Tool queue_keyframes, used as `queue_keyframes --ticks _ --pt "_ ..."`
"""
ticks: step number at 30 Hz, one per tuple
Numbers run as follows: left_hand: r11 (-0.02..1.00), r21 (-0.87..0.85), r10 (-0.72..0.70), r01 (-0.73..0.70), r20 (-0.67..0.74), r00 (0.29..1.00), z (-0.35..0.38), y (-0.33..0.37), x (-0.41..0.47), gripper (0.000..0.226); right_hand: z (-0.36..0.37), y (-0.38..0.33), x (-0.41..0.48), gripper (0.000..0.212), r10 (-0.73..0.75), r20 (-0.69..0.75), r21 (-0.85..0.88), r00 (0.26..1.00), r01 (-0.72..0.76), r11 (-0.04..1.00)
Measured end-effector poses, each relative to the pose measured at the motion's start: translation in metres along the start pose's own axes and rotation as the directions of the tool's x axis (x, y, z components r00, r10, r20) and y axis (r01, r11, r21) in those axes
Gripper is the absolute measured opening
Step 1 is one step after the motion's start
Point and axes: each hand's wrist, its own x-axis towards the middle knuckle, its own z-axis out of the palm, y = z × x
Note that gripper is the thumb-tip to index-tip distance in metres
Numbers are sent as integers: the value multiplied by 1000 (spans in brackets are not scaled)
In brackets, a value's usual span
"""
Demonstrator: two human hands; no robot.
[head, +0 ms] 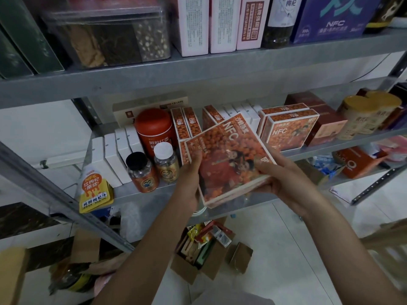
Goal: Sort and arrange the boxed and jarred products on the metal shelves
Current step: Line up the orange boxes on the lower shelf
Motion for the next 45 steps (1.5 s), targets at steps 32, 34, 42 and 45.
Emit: queue_keyframes --ticks 32,34,42,45 --pt "-374 847 485 -378 526 698 -42 9 70 65 69 53 118 54 -730 -31 -991 683 75 113" --pt "-386 846 468 -367 523 712 -43 8 71 67 67 66 124 54 -723 -45 -999 689 -10 53" --pt "-420 827 448 -374 547 707 -40 16 70 64 67 59 155 71 -614 -109 -993 782 -118 25" --pt "-428 819 433 -382 556 709 -44 17 70 64 64 49 168 82 -572 -110 -993 813 -61 104"
